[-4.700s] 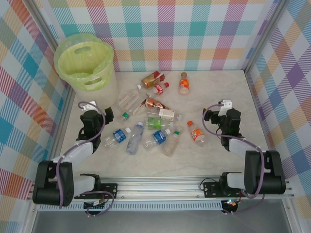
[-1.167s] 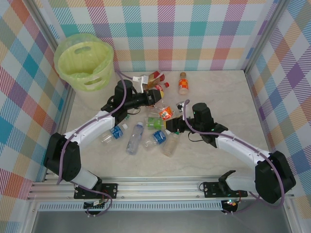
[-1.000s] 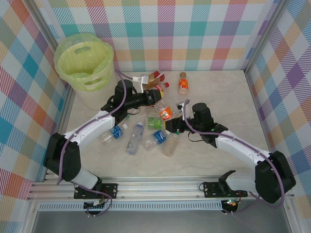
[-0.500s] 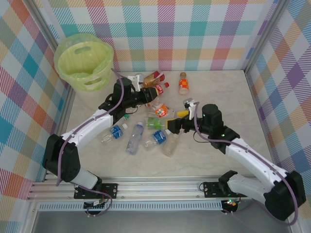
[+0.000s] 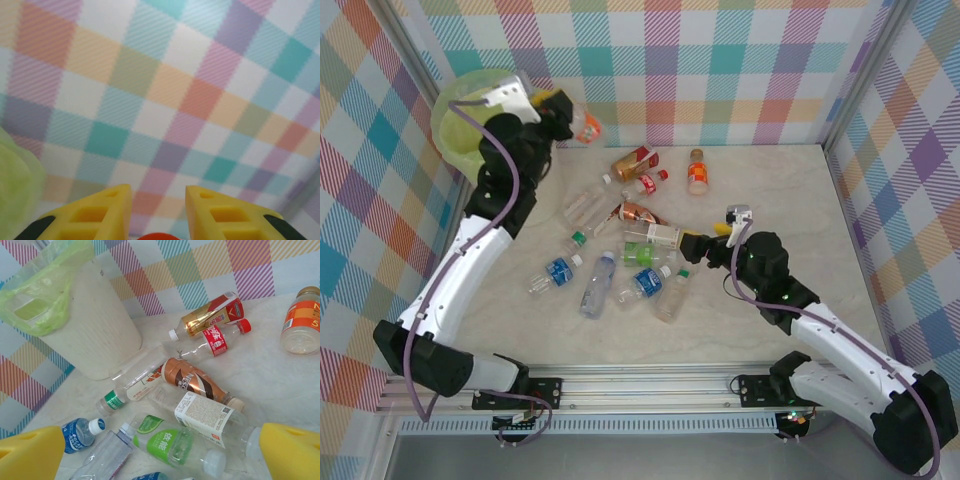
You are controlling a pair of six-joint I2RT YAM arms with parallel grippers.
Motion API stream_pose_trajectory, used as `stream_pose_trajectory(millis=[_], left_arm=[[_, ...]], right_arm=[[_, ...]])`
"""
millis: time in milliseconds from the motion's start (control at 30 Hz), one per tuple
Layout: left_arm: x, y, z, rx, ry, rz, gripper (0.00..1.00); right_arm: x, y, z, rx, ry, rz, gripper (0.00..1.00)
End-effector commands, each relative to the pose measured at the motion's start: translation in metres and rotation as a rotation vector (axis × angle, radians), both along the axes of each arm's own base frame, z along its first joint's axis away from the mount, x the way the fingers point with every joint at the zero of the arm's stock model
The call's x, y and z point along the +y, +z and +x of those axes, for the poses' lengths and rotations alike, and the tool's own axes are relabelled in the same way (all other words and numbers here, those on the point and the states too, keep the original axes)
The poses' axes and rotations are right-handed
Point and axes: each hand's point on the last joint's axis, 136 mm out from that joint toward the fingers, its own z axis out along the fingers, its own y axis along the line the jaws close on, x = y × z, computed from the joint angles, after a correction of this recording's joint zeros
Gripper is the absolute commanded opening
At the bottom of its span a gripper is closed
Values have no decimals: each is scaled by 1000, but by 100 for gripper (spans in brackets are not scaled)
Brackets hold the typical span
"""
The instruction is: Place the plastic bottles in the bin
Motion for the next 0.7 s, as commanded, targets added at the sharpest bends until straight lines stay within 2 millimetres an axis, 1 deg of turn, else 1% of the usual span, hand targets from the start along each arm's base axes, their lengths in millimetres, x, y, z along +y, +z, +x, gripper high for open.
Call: stream_pose_trajectory(millis=[0,67,167,233,267,333,400,467,600,667], left_arm=[[56,7,17,1,261,60,0],[79,12,25,-8,331,42,0],[112,10,41,12,406,0,0],[130,0,53,42,443,-30,0],[142,-7,59,63,464,-50,0],[160,-25,71,118,482,-94,0],[176,-49,84,190,488,-142,0],[185,-72,95,255,486,-178,0],[196,-121,114,382,475,-239,0],[195,-149,119,469,446,-269,0]], right_arm=[[2,33,2,-65,-7,53,100],[0,33,1,-66,-9,55,100],[-3,32,-1,-65,-20,60,100],[-7,31,-2,-64,-33,67,100],[-8,30,-4,-63,-39,70,100],[-11,28,-5,-60,-47,76,100],[-14,26,-7,-57,-58,78,100],[-17,24,-9,-53,-67,79,100],[-21,20,-11,-44,-83,78,100],[-22,19,-11,-39,-86,75,100]])
